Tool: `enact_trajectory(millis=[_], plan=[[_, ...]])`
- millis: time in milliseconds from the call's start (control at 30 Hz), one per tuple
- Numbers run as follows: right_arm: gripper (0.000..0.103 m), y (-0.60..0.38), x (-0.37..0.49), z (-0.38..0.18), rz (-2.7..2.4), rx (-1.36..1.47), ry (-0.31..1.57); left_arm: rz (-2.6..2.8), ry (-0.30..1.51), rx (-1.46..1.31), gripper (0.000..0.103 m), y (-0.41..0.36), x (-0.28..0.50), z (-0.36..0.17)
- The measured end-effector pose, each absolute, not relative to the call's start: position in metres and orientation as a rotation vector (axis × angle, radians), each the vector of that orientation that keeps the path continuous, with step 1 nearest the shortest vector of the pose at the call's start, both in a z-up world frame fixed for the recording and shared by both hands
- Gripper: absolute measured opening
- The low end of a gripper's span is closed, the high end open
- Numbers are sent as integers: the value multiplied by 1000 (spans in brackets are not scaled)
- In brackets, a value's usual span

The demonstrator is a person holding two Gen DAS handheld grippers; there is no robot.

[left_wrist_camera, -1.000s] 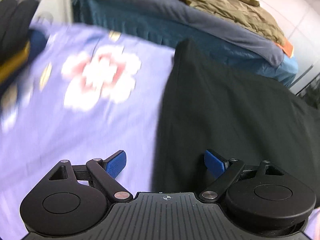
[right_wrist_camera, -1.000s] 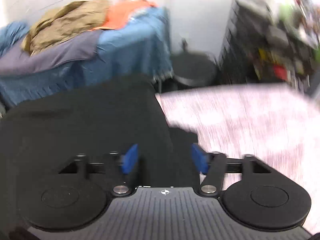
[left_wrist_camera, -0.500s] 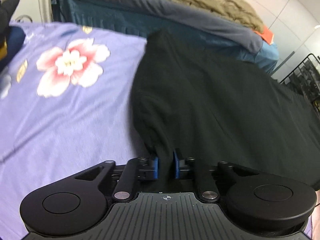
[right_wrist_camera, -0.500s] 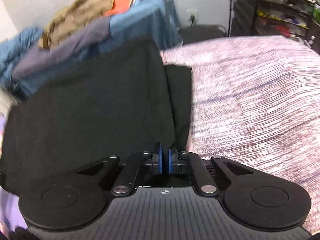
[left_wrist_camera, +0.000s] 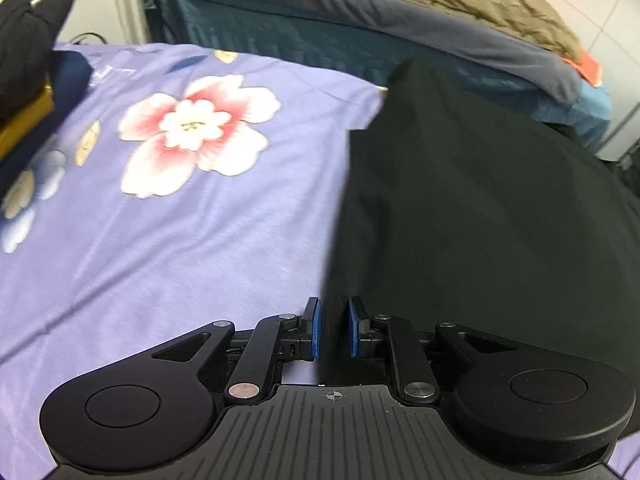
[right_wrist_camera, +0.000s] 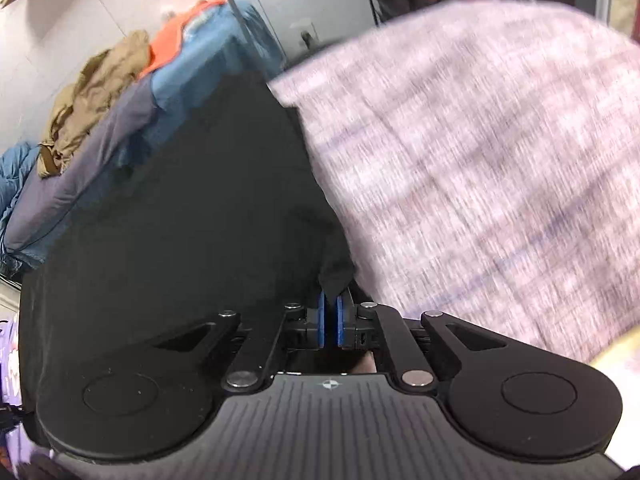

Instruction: Fold large clothes

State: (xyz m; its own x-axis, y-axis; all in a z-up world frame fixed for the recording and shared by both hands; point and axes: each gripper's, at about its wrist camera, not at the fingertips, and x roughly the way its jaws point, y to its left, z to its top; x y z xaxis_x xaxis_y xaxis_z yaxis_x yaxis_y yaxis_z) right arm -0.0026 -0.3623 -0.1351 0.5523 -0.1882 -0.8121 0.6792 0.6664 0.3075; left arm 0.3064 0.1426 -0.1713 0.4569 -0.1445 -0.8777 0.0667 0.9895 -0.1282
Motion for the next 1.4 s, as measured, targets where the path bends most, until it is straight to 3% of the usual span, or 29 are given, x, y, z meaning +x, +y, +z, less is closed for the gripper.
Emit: enact_trajectory(millis=[100, 167, 233, 300, 400, 600, 900, 1200, 1300, 1400], plan=[[8, -368, 9, -142, -556, 625, 887, -107, 1101, -85, 55, 147, 307, -170], [14, -373, 7, -149, -573, 652, 906, -73, 1072, -82, 73, 148, 297, -159], [45, -373, -6, -149, -611, 673, 897, -66, 1041, -42, 103, 145, 279, -145], [63, -373, -24, -144, -655, 705, 870, -79, 986, 37, 103, 133, 255, -133], [70, -371, -48, -134, -678, 745, 823, -190, 894, 225, 103, 98, 209, -119], [73, -368, -93, -130, -664, 809, 811, -541, 652, 712, 103, -46, 108, -133], [76, -355, -127, -107, -554, 830, 778, -974, 303, 978, 103, -232, 36, -146], [84, -378, -206, -79, -585, 801, 731, -1065, 273, 1135, 103, -314, -2, -198], [84, -382, -229, -84, -631, 833, 725, -1025, 246, 1128, 103, -323, 1, -199], [84, -384, -240, -94, -657, 874, 726, -998, 334, 1072, 103, -339, 26, -193]])
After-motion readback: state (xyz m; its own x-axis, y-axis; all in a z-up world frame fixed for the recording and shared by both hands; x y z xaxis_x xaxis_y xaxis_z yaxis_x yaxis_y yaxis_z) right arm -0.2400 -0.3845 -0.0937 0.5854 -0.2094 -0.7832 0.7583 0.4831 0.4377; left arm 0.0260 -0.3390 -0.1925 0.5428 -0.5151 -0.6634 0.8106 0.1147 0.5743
